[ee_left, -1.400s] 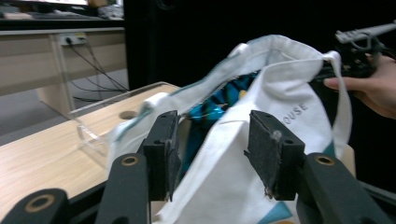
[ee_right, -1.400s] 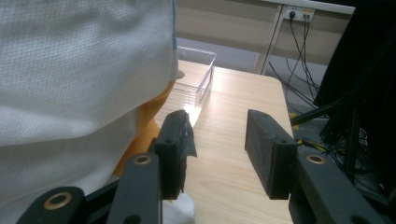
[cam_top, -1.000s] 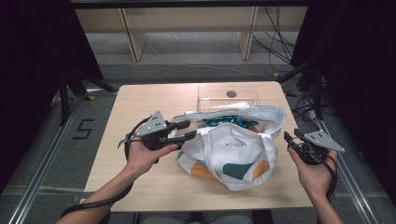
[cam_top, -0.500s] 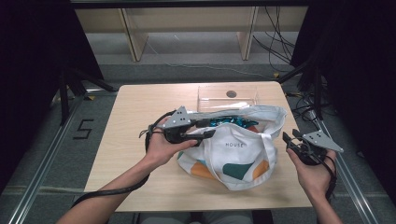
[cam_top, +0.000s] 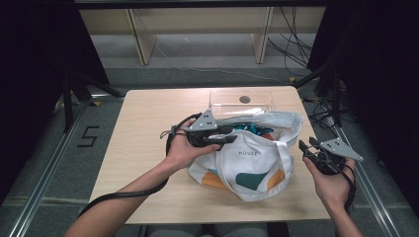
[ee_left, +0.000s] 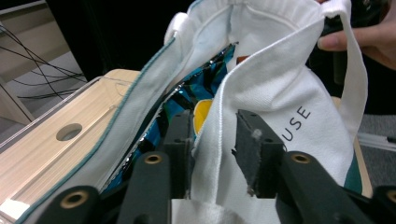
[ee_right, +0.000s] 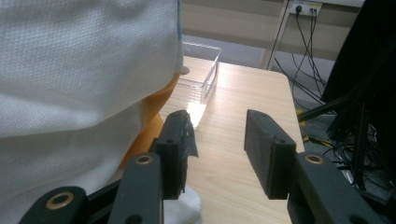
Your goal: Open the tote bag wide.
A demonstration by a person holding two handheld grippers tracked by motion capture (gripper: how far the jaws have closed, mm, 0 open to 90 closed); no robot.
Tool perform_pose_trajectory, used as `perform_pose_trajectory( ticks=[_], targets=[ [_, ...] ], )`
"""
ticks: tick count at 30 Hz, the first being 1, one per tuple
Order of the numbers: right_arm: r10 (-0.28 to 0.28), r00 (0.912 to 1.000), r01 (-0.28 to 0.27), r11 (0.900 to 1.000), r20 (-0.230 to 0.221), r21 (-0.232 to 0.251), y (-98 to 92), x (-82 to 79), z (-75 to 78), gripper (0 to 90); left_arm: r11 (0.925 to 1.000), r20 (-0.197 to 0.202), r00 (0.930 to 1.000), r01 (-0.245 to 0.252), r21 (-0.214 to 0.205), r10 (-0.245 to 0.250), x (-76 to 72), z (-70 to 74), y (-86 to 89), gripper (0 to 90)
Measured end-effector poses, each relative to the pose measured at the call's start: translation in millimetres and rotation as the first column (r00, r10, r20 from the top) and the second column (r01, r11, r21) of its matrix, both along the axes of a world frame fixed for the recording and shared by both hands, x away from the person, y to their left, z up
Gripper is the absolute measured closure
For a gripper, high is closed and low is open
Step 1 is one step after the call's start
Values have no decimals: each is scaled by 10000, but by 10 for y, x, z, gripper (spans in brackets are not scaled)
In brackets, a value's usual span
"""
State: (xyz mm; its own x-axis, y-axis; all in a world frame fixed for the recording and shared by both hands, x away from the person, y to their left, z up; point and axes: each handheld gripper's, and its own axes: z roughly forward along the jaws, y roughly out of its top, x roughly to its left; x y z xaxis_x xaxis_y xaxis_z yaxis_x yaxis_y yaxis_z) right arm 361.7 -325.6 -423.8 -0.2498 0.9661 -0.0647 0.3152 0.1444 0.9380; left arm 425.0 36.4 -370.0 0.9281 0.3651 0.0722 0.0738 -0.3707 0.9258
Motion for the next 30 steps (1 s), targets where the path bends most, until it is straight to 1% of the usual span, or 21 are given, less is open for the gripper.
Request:
perform_pose_trajectory(
  ticks=[1,4,5,7,9,11,12,13,14,15,16,17,20,21,22,23,25,27,28,29,30],
  targets=[
    [68,10000,-68,9999,15,-102,-10,0,3,602,9998,226,9997,56,169,-60,6,13,-14,741],
    [44,10000,-45,9999,-25,-141,-8,-5,8,603,9997,345,9994,93,242,-102,6,42,-13,826],
    [53,10000,-54,9999,-44,-133,-9,-5,7,604,9991,440,9989,118,412,-136,-10,74,-8,844],
    [56,10000,-56,9999,-43,-144,-8,-5,4,606,9989,484,9987,156,449,-178,-20,86,-7,864],
    [111,9999,-112,9999,-94,-104,-8,-7,6,607,9989,344,9992,193,432,-208,-42,111,-1,869],
    [73,10000,-73,9999,-12,-110,-6,-7,8,607,9984,337,9991,224,521,-242,-69,144,3,874],
    [-109,9997,113,9998,-240,171,18,-29,16,608,9979,341,9990,272,589,-292,-83,163,7,876],
    [-27,9998,30,9999,-204,169,14,-24,14,608,9976,312,9989,327,611,-347,-104,184,8,876],
    [-67,9999,71,9997,-156,240,16,-24,15,608,9973,295,9989,351,643,-371,-117,197,10,876],
    [8,10000,-9,10000,-89,-63,-9,-20,19,608,9967,321,9987,383,722,-407,-132,213,11,875],
    [8,10000,-9,10000,-89,-63,-9,-20,19,608,9963,296,9989,351,782,-375,-150,226,11,875],
    [4,10000,-5,10000,-80,-74,-11,-17,18,609,9954,373,9983,406,867,-440,-158,241,10,875],
    [-33,10000,32,10000,-81,-77,-13,-16,15,609,9932,305,9979,536,1036,-571,-202,266,0,876],
    [-38,10000,38,10000,-68,-86,-13,-16,15,610,9924,225,9977,604,1074,-632,-219,267,-9,876],
    [-47,10000,47,9999,-51,-94,-12,-15,15,610,9909,237,9971,688,1160,-720,-231,268,-17,875],
    [-4,10000,4,9998,-16,-181,-18,-9,12,610,9897,173,9967,760,1217,-787,-248,267,-25,875],
    [-3,10000,3,9998,-18,-186,-20,-10,11,610,9869,197,9952,928,1323,-962,-272,262,-36,875],
    [30,9999,-30,10000,-103,-50,-16,-18,18,611,9855,155,9949,970,1391,-1001,-286,255,-43,875],
    [-24,10000,23,10000,-88,-90,-15,-16,17,611,9850,133,9947,987,1418,-1016,-294,247,-47,875],
    [-24,10000,23,10000,-88,-90,-15,-16,17,611,9844,-14,9950,988,1459,-996,-310,237,-52,875],
    [-6,10000,6,9998,-29,-213,-23,-11,11,611,9815,67,9934,1117,1552,-1141,-314,235,-56,875]
  ],
)
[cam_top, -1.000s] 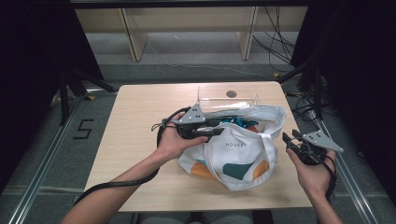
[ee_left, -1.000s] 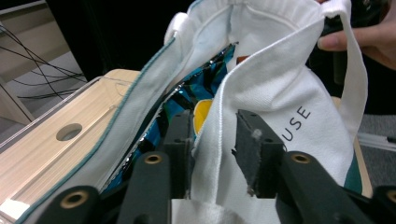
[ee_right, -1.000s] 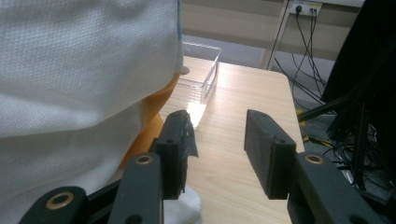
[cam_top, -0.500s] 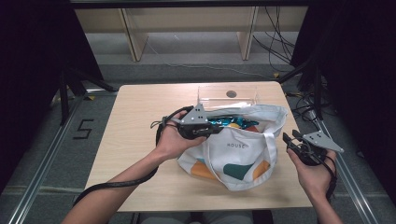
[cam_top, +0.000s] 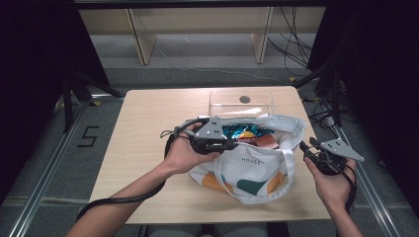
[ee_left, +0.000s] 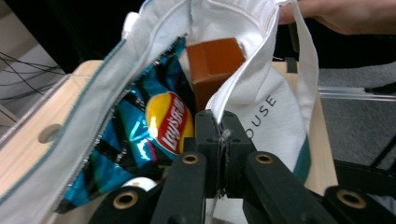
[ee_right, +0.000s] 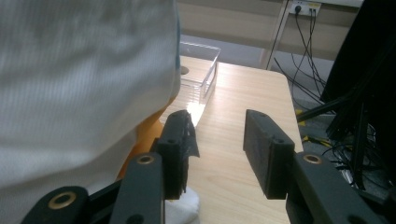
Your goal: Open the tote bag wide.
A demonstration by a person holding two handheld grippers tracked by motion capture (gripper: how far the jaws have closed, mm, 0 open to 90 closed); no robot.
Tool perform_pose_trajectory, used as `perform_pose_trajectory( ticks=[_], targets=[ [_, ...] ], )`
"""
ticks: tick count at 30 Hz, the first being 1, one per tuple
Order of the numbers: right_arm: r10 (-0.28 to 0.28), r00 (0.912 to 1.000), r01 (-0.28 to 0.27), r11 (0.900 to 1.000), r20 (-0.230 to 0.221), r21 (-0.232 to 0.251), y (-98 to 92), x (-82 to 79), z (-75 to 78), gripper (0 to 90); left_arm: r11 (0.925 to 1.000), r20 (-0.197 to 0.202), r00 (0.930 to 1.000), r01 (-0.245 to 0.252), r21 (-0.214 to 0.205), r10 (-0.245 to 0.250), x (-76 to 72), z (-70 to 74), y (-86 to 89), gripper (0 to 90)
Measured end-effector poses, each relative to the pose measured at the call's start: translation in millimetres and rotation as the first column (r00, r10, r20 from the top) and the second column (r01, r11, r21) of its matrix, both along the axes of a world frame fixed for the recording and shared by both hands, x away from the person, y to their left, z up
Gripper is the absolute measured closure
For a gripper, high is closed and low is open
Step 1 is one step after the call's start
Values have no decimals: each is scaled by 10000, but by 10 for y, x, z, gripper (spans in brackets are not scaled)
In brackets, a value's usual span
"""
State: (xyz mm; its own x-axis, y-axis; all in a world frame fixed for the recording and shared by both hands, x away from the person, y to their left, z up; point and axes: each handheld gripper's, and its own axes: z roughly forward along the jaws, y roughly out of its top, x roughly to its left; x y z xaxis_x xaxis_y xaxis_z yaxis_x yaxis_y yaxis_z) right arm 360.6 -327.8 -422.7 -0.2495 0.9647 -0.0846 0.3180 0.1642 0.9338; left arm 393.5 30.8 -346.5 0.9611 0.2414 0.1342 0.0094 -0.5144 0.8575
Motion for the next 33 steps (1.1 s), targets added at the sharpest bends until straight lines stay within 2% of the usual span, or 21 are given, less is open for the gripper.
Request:
perform_pose_trajectory(
  ticks=[1,2,4,5,6,7,8,9,10,16,18,23,25,26,27,30,31,33],
  targets=[
    [-123,9999,126,9997,-111,228,18,-13,-3,611,10000,-34,10000,51,46,-51,-17,-4,-5,875],
    [-178,9998,178,9994,-1,295,23,-10,-9,612,10000,-132,9999,39,56,-38,-34,-6,-8,875],
    [-2,10000,1,10000,49,52,-3,-2,-2,612,10000,-206,9998,49,81,-47,-49,-11,-9,875],
    [-25,9999,25,10000,-113,76,-3,-9,4,612,9997,-153,9998,165,154,-163,-49,-17,-9,875],
    [-75,9997,82,9996,-241,287,5,-12,6,612,9998,-313,9994,130,133,-125,-65,-40,-14,875],
    [-260,9997,261,9991,-16,343,13,-9,-10,612,9997,-291,9993,225,118,-222,-68,-55,-19,875],
    [-245,9997,245,9992,2,310,9,-7,-11,612,9995,-430,9988,243,201,-234,-80,-74,-19,875],
    [-205,9995,215,9990,-259,381,10,-17,2,612,9995,-441,9987,279,162,-271,-83,-89,-22,875],
    [-215,9994,225,9991,-285,364,9,-17,2,613,9996,-628,9978,238,167,-227,-93,-105,-22,875],
    [-241,9991,256,9987,-353,433,12,-20,-1,613,9997,-835,9962,239,87,-230,-90,-171,-18,876],
    [-245,9994,254,9991,-258,332,5,-11,-5,613,9998,-1059,9942,170,63,-163,-90,-208,-22,875],
    [-252,9992,262,9990,-309,350,8,-15,-5,613,9998,-1226,9924,147,159,-126,-90,-274,-38,876],
    [-213,9994,222,9992,-276,335,6,-9,-10,613,9994,-1237,9919,313,176,-289,-88,-304,-49,876],
    [-50,9998,52,9999,-177,165,-14,8,-12,613,9995,-1292,9914,247,191,-221,-101,-320,-56,876],
    [-50,9998,53,9998,-176,186,-13,8,-11,613,9992,-1200,9923,345,218,-316,-97,-329,-60,876],
    [-73,9998,75,9999,-171,120,-13,4,-8,612,9994,-1311,9911,247,236,-215,-109,-373,-73,876],
    [7,9999,-4,9999,-146,158,-13,9,-12,612,9993,-1356,9906,248,293,-206,-107,-395,-76,876],
    [-231,9993,242,9990,-303,366,12,-17,-7,612,9990,-1504,9884,286,335,-233,-106,-447,-86,876]
  ],
)
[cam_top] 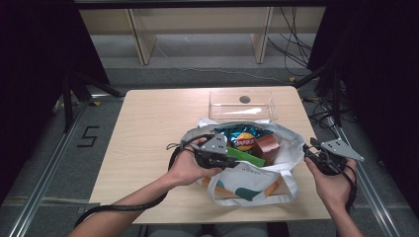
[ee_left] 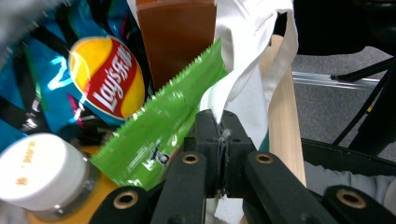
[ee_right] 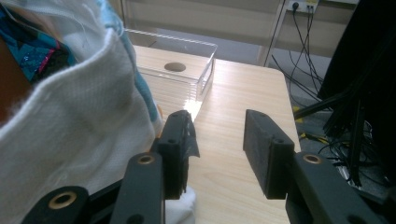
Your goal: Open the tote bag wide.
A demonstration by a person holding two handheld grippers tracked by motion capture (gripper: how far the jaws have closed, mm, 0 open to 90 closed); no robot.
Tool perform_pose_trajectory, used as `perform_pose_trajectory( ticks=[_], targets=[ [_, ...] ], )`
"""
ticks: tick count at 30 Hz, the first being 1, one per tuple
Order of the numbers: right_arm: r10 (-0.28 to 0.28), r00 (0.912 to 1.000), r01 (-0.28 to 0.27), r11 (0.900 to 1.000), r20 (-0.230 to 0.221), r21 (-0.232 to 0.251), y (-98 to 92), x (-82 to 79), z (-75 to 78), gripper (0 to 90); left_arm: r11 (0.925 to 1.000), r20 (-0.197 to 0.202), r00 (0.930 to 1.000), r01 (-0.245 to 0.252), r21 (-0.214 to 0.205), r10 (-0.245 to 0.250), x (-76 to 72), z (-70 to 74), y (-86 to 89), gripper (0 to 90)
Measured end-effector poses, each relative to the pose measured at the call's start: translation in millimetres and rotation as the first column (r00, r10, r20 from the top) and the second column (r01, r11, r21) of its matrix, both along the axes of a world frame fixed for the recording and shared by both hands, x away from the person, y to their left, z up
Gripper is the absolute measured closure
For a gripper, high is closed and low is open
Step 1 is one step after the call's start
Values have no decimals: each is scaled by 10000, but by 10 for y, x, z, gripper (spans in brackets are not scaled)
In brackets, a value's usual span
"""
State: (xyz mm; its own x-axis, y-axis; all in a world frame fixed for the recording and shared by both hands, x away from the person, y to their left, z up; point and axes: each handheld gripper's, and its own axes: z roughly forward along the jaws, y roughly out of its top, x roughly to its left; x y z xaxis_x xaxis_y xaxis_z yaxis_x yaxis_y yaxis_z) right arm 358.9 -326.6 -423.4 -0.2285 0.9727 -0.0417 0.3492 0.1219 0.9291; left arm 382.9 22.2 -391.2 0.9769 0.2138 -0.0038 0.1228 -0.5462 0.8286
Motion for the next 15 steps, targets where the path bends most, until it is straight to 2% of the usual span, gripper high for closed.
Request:
perform_pose_trajectory(
  ticks=[3,4,8,13,15],
  targets=[
    [-26,10000,26,10000,66,0,-2,4,-2,612,10000,-99,9999,-20,96,21,-2,-76,-12,876],
    [130,9999,-127,9997,107,-227,-26,19,-1,612,9999,-184,9998,-34,109,36,-7,-105,-22,877],
    [163,9997,-157,9993,162,-346,-35,24,-5,612,9994,-360,9994,23,348,-10,-16,-220,-53,877],
    [173,9997,-167,9991,173,-378,-40,24,-6,612,9984,-524,9986,-13,572,43,-23,-356,-82,877],
    [63,9999,-60,9997,93,-239,-25,12,-7,611,9978,-597,9982,-43,667,83,-10,-409,-85,877]
  ],
)
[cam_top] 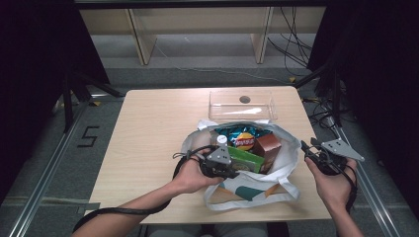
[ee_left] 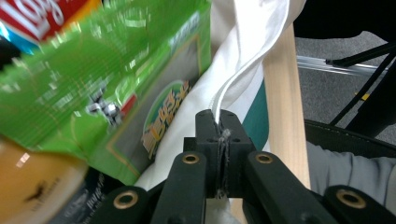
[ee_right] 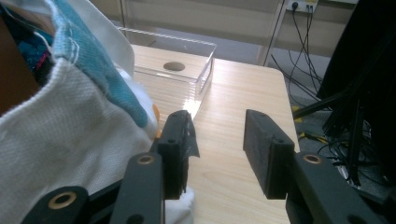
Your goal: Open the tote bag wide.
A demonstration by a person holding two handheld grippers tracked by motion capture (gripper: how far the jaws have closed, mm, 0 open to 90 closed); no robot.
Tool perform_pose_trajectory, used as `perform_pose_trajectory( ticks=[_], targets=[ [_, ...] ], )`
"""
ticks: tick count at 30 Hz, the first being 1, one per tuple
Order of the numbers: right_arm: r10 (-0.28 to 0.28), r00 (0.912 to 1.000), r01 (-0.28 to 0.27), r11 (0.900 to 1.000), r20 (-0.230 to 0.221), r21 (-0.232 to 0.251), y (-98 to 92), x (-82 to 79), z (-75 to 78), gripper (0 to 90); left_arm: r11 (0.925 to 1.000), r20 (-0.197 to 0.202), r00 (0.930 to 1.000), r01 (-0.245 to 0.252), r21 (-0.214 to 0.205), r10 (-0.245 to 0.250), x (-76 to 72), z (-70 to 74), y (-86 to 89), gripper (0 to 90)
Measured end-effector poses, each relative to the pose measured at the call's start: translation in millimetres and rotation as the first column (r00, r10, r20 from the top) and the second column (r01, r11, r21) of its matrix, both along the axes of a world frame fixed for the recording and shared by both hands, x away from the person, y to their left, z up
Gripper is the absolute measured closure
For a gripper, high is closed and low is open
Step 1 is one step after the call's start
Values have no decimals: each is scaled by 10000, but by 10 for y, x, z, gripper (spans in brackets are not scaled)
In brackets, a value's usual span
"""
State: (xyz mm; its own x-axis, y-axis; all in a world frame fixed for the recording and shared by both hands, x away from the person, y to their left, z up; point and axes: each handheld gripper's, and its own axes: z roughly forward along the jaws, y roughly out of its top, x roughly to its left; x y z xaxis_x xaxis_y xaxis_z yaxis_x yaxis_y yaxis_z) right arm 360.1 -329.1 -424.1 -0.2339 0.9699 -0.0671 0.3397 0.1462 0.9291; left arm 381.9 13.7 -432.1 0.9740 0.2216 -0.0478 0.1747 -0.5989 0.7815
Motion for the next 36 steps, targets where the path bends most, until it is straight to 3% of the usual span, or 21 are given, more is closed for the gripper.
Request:
perform_pose_trajectory(
  ticks=[9,11,24,27,28,29,30,32,34,36],
  targets=[
    [191,9998,-190,9998,97,-77,-11,17,-3,611,9989,-127,9998,-172,442,177,40,-229,-42,877],
    [-16,10000,17,10000,-57,93,5,-4,5,611,9987,-192,9994,-271,424,280,52,-253,-44,876],
    [147,9999,-146,9999,10,-89,-9,14,4,606,9975,-183,9993,-298,647,311,75,-372,-71,875],
    [32,10000,-31,9999,-57,129,6,2,14,603,9976,-191,9990,-398,571,409,51,-377,-68,871],
    [101,9999,-100,9999,100,-57,-12,11,19,601,9973,-88,9995,-300,663,307,49,-360,-59,864],
    [119,9999,-119,9999,13,50,-10,4,33,599,9979,-38,9998,-215,609,218,30,-335,-57,850],
    [3,9998,-5,9999,201,107,2,-1,38,598,9978,-13,9998,-205,626,206,16,-315,-50,823],
    [32,10000,-33,9994,12,347,23,-28,65,596,9982,13,9996,-285,532,284,-28,-257,-24,759],
    [231,9996,-233,9997,190,86,18,-28,99,593,9978,268,9994,-225,616,209,-63,-187,22,656],
    [159,9998,-163,9994,156,315,51,-46,137,590,9981,352,9987,-374,489,357,-108,-119,83,609]
  ],
)
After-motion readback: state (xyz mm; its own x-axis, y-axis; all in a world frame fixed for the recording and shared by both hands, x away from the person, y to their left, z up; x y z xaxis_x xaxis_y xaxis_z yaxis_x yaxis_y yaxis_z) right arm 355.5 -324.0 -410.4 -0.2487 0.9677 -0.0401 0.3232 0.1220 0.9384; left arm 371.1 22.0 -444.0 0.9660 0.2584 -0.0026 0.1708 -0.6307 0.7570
